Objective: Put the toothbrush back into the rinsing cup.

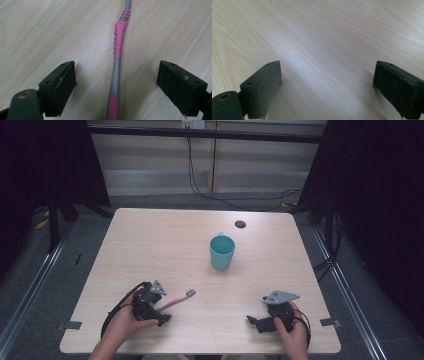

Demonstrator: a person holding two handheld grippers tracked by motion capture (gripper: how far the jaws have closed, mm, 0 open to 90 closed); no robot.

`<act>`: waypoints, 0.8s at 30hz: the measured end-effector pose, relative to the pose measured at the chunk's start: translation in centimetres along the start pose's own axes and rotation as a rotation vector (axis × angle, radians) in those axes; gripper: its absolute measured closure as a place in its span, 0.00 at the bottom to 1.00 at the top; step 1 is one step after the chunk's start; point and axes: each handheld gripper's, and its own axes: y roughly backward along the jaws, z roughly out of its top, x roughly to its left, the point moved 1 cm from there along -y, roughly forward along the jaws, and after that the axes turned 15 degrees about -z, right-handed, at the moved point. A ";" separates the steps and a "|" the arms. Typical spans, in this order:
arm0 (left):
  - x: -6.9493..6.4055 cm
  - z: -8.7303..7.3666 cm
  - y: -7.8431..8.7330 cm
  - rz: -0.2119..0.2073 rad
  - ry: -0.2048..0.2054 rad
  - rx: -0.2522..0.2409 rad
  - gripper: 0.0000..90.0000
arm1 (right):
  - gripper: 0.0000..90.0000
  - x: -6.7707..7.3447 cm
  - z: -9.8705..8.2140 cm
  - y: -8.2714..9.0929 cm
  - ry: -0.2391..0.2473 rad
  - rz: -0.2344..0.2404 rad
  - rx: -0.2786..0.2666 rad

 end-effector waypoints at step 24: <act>0.2 3.4 0.3 -0.017 -0.008 0.134 0.23 | 0.09 0.0 0.0 0.0 0.000 0.002 0.000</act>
